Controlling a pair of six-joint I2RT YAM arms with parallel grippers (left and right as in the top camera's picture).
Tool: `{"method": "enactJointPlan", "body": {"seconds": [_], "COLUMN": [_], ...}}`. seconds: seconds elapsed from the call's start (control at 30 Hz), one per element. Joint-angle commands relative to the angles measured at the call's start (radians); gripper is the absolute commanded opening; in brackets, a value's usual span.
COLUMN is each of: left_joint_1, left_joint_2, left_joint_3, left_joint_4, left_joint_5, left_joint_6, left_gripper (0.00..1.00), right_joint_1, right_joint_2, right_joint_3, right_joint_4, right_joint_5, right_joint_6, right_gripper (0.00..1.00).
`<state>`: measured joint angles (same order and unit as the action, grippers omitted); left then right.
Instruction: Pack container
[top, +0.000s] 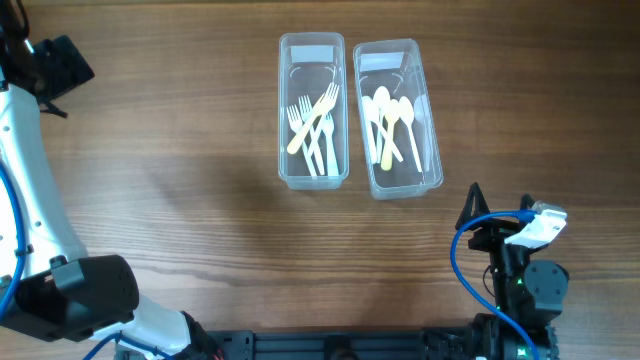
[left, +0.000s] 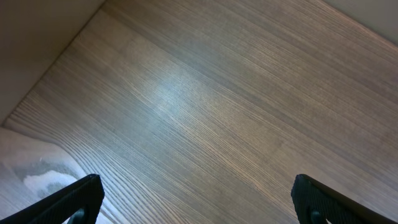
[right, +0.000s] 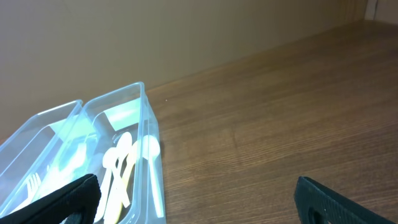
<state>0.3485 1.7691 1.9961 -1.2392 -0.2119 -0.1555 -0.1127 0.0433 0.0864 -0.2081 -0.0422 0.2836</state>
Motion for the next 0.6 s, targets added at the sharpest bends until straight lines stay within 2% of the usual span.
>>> {"method": "enactJointPlan", "body": {"seconds": [0.0, 0.13, 0.23, 0.3, 0.37, 0.43, 0.47, 0.5, 0.57], "left_joint_1": [-0.023, -0.106, -0.162, -0.198, -0.221, -0.240, -0.246, -0.259, -0.274], "left_joint_2": [-0.059, -0.195, -0.317, -0.418, -0.522, -0.647, -0.685, -0.778, -0.902], "left_joint_3": [-0.002, -0.003, -0.077, -0.200, -0.375, -0.624, -0.698, -0.864, -1.047], "left_joint_4": [0.000, -0.013, 0.052, 0.209, 0.449, 0.742, 0.812, 0.938, 1.027], "left_joint_5": [0.006, -0.004, 0.010, 0.058, 0.097, 0.119, 0.118, 0.119, 0.119], "left_joint_6": [-0.013, -0.009, -0.011, -0.011, -0.011, -0.012, -0.013, -0.013, -0.013], "left_gripper": [1.00, 1.00, 1.00, 1.00, 1.00, 1.00, 1.00, 1.00, 1.00], "right_joint_1": [-0.002, -0.002, -0.002, -0.002, -0.002, -0.002, -0.002, -0.002, -0.002], "right_joint_2": [-0.014, -0.014, -0.014, -0.014, -0.014, -0.014, -0.014, -0.014, -0.014], "right_joint_3": [-0.001, -0.001, -0.001, -0.001, -0.001, -0.001, -0.001, -0.001, -0.001], "right_joint_4": [0.006, 0.006, 0.006, 0.006, 0.006, 0.006, 0.006, 0.006, 0.006], "right_joint_5": [-0.004, -0.004, -0.004, -0.004, -0.004, -0.004, -0.004, -0.004, -0.004], "right_joint_6": [-0.003, -0.002, -0.003, -0.003, -0.002, -0.003, -0.002, -0.002, -0.003], "right_gripper": [1.00, 1.00, 1.00, 1.00, 1.00, 1.00, 1.00, 1.00, 1.00]}}
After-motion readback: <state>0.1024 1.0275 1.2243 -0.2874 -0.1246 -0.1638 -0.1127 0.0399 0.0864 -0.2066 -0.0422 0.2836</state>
